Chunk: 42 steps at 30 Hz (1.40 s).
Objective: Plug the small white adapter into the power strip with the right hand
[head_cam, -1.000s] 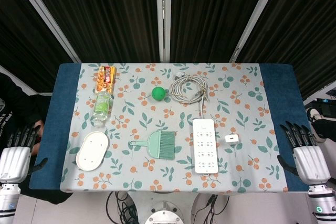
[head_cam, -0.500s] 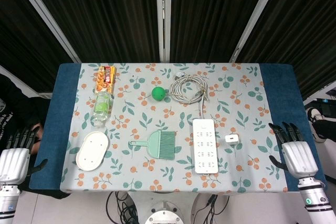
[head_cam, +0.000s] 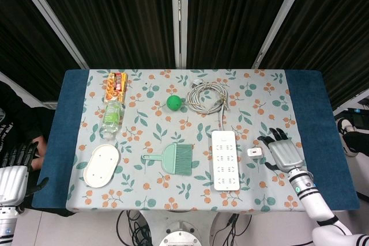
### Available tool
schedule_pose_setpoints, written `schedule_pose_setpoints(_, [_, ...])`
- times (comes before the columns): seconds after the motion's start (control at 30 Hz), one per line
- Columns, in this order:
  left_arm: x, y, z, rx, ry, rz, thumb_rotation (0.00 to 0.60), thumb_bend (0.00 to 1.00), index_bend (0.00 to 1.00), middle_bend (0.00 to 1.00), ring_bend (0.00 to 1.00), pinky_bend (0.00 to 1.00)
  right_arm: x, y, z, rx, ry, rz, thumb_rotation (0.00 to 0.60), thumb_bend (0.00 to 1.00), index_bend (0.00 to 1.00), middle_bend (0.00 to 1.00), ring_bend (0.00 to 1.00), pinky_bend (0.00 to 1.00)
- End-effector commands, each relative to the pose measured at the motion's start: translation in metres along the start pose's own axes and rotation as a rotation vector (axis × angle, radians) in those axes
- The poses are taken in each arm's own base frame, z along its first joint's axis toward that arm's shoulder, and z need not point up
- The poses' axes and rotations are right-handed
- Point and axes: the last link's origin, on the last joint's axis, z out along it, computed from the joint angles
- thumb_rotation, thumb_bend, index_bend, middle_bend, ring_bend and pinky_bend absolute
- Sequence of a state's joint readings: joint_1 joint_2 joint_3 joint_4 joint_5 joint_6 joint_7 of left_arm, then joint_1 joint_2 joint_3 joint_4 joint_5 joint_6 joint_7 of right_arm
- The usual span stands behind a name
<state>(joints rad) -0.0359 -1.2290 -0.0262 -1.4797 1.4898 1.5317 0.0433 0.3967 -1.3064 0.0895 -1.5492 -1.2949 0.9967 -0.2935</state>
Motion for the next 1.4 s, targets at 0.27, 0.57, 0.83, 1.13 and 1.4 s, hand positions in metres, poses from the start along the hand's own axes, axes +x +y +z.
schedule_pose_setpoints(0.27, [0.0,-0.003,-0.001,0.008,-0.006,-0.001,0.6,0.15,0.0,0.0,0.0,0.0,-0.007,-0.008,0.013,0.028,-0.019,0.009,0.6,0.24,0.32,0.37,0.1,0.0])
schedule_pose_setpoints(0.57, [0.001,-0.004,-0.003,0.014,-0.007,-0.002,0.6,0.15,0.0,0.0,0.0,0.0,-0.009,-0.015,0.02,0.069,-0.02,0.015,0.6,0.28,0.36,0.38,0.11,0.0])
schedule_pose_setpoints(0.83, [0.001,-0.005,-0.004,0.016,-0.01,-0.007,0.6,0.15,0.0,0.0,0.0,0.0,-0.008,-0.019,0.021,0.108,0.028,0.041,0.6,0.33,0.52,0.48,0.21,0.0])
schedule_pose_setpoints(1.13, [0.002,-0.006,-0.006,0.022,-0.013,-0.011,0.6,0.15,0.0,0.0,0.0,0.0,0.021,-0.026,0.01,0.153,0.185,0.2,0.6,0.4,0.71,0.61,0.36,0.04])
schedule_pose_setpoints(1.4, [0.001,-0.004,-0.005,0.019,-0.017,-0.012,0.6,0.15,0.0,0.0,0.0,0.0,0.008,-0.06,0.03,0.182,0.173,0.388,0.6,0.42,0.73,0.62,0.37,0.04])
